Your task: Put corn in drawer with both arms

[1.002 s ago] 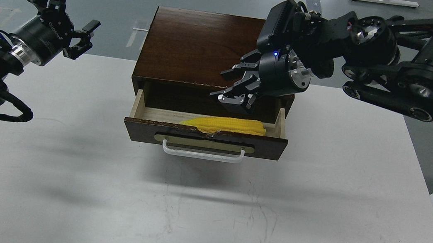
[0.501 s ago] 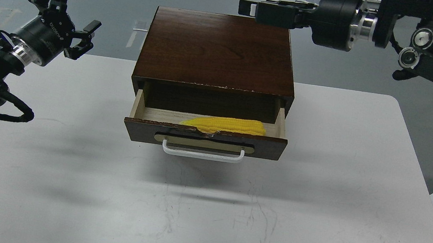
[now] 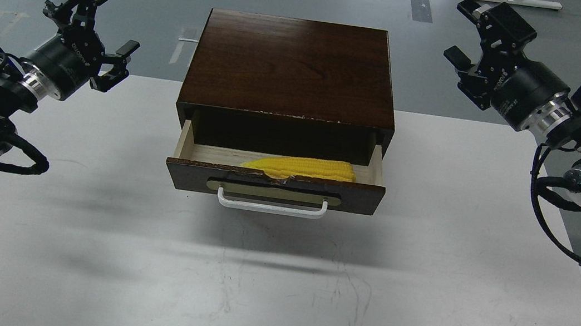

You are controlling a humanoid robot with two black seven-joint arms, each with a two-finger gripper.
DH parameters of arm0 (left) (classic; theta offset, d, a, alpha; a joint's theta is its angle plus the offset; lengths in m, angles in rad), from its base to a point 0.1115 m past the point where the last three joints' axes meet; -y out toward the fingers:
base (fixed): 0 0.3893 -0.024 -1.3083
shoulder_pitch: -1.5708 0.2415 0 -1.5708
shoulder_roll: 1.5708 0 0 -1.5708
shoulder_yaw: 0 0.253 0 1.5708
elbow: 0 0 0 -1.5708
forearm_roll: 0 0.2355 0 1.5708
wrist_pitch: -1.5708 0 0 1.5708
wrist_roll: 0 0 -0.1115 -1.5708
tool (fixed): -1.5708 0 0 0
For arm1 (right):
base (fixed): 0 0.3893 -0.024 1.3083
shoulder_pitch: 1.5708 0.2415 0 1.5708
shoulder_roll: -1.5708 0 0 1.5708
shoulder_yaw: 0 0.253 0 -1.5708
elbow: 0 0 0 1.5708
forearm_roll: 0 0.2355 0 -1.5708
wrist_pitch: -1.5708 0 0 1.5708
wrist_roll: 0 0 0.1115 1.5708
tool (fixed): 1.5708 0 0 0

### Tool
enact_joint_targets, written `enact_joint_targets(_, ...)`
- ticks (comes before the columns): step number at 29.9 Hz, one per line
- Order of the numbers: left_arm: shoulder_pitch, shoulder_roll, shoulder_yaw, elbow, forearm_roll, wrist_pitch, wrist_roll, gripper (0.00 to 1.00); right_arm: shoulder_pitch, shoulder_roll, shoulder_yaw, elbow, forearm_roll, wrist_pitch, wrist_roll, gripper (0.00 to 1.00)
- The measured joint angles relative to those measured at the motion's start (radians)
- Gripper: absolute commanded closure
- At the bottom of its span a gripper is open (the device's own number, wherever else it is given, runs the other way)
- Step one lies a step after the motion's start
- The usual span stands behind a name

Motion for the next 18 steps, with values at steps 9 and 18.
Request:
enact_joint_targets(9,0.011,-0.017,0.000,-0.001,0.000,0.000,0.000,0.02,-0.156,0.039,0.072,-0.065,0.155,0.017,0.000,0.04)
enact_joint_targets(18,0.023,-0.038,0.000,-0.002,0.000,0.000,0.000,0.02,-0.284,0.078,0.159,-0.124,0.158,0.076,0.000,0.00)
